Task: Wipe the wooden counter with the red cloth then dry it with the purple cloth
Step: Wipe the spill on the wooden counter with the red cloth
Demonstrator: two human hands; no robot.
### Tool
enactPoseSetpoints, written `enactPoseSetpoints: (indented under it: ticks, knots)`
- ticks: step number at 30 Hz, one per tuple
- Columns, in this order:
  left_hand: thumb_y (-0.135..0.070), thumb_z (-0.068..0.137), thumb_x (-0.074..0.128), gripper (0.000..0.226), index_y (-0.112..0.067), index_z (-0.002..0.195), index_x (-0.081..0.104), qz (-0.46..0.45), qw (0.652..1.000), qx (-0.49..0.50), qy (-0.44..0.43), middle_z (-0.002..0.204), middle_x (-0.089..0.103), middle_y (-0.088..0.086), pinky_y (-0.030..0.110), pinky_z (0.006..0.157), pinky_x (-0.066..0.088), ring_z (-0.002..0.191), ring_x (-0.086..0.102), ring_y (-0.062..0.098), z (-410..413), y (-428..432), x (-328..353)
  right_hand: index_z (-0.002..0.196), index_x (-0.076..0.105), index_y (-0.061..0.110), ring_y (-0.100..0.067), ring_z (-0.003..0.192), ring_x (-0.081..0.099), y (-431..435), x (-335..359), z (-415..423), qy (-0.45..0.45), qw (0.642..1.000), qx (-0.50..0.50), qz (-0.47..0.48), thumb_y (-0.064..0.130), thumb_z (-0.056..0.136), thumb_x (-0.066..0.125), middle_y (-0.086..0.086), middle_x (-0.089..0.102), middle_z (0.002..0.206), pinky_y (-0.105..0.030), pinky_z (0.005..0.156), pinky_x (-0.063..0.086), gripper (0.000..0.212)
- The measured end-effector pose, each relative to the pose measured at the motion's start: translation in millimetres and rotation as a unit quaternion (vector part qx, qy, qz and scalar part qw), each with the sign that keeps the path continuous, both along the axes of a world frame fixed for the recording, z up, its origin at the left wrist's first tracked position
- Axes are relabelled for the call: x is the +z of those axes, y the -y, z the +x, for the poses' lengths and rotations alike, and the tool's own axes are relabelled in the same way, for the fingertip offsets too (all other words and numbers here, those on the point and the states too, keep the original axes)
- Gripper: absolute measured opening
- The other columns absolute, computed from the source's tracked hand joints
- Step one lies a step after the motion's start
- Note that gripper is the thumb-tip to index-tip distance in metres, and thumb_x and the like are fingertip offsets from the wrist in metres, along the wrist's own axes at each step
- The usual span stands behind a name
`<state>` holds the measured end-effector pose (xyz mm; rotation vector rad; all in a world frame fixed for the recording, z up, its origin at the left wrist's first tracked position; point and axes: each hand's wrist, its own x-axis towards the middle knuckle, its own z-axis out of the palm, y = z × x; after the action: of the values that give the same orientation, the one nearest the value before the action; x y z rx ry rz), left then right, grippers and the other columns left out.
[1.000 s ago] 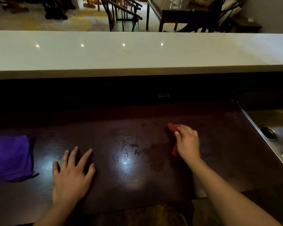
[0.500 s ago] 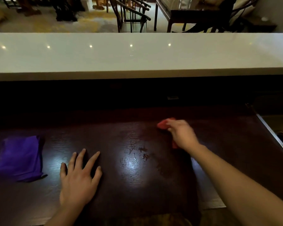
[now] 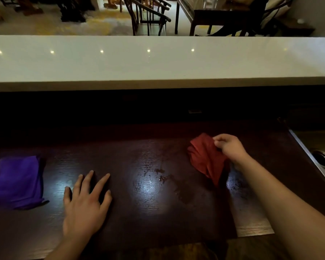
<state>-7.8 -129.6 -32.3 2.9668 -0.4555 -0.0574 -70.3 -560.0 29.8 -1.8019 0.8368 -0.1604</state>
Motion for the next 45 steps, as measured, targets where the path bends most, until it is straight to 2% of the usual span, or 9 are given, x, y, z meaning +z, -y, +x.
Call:
enactPoseSetpoints:
  ticks: [3,5,9,15,21,31,35,40,45]
  knots:
    - [-0.059,0.087,0.024,0.059,-0.046,0.143,0.038,0.003,1.0,0.001,0.002,0.156,0.033,0.005,0.056,0.117,0.014,0.147,0.016,0.026,0,0,-1,0.12,0.063,0.013,-0.028,0.119,0.055,6,-7,-16,-0.036,0.961,0.0,-0.273,0.012,0.094,0.054,-0.01,0.063,0.125,-0.029,0.096,0.04,0.027]
    - [-0.059,0.087,0.026,0.058,-0.047,0.143,0.039,0.005,1.0,0.003,0.004,0.156,0.034,0.004,0.056,0.116,0.015,0.147,0.017,0.026,0,0,-1,0.132,0.055,0.017,-0.024,0.134,0.041,-6,-15,-28,0.025,0.917,0.135,-0.374,0.023,0.094,0.056,-0.005,0.048,0.145,-0.031,0.108,0.03,0.038]
    - [-0.059,0.088,0.026,0.058,-0.046,0.143,0.038,0.008,1.0,-0.001,0.004,0.156,0.033,0.005,0.057,0.116,0.014,0.148,0.015,0.026,1,-1,-3,0.15,0.023,0.025,-0.015,0.148,0.004,-20,-35,-35,-0.136,0.79,0.336,-0.494,0.043,0.098,0.04,0.01,0.011,0.159,-0.039,0.119,0.018,0.058]
    - [-0.059,0.088,0.026,0.058,-0.047,0.144,0.037,0.009,1.0,0.0,0.006,0.156,0.033,0.005,0.057,0.116,0.014,0.148,0.015,0.026,3,-2,-4,0.151,0.013,0.029,-0.026,0.146,0.015,41,-26,-45,-0.295,0.805,0.252,-0.449,0.028,0.089,0.044,-0.002,0.01,0.161,-0.04,0.116,0.022,0.07]
    - [-0.058,0.088,0.025,0.058,-0.047,0.144,0.036,0.005,1.0,0.002,0.007,0.157,0.032,0.005,0.056,0.117,0.013,0.148,0.015,0.025,1,-1,-3,0.151,0.019,0.019,-0.022,0.148,0.004,4,-43,-53,-0.174,0.865,0.161,-0.442,0.047,0.097,0.039,0.001,0.015,0.161,-0.037,0.12,0.013,0.064]
    - [-0.059,0.09,0.022,0.058,-0.046,0.146,0.031,0.017,1.0,0.001,0.012,0.158,0.028,0.005,0.057,0.117,0.01,0.148,0.011,0.025,1,-2,-7,0.145,0.036,0.019,-0.022,0.145,0.021,-105,-62,-71,-0.009,0.78,0.37,-0.505,0.041,0.096,0.042,0.002,0.032,0.154,-0.038,0.117,0.019,0.054]
    - [-0.06,0.09,0.022,0.057,-0.048,0.146,0.03,0.014,1.0,0.002,0.015,0.158,0.029,0.004,0.056,0.118,0.008,0.148,0.012,0.024,1,-3,-8,0.141,0.042,0.008,-0.021,0.145,0.022,-57,-48,-27,-0.051,0.881,0.188,-0.432,0.023,0.099,0.046,-0.006,0.038,0.152,-0.022,0.115,0.007,0.044]
    - [-0.059,0.09,0.024,0.056,-0.049,0.145,0.03,0.009,1.0,0.001,0.016,0.158,0.03,0.004,0.056,0.117,0.01,0.148,0.012,0.024,2,-3,-8,0.136,0.051,0.013,-0.017,0.134,0.044,-109,-44,-49,0.061,0.955,0.106,-0.271,0.016,0.097,0.052,0.0,0.05,0.142,-0.03,0.113,0.03,0.039]
    - [-0.059,0.09,0.024,0.056,-0.048,0.145,0.032,0.008,1.0,-0.001,0.018,0.157,0.031,0.004,0.057,0.117,0.013,0.148,0.013,0.024,2,-4,-10,0.14,0.04,0.032,-0.019,0.146,0.02,-155,-60,-92,0.054,0.756,0.429,-0.491,0.045,0.095,0.04,0.009,0.029,0.156,-0.042,0.118,0.016,0.047]
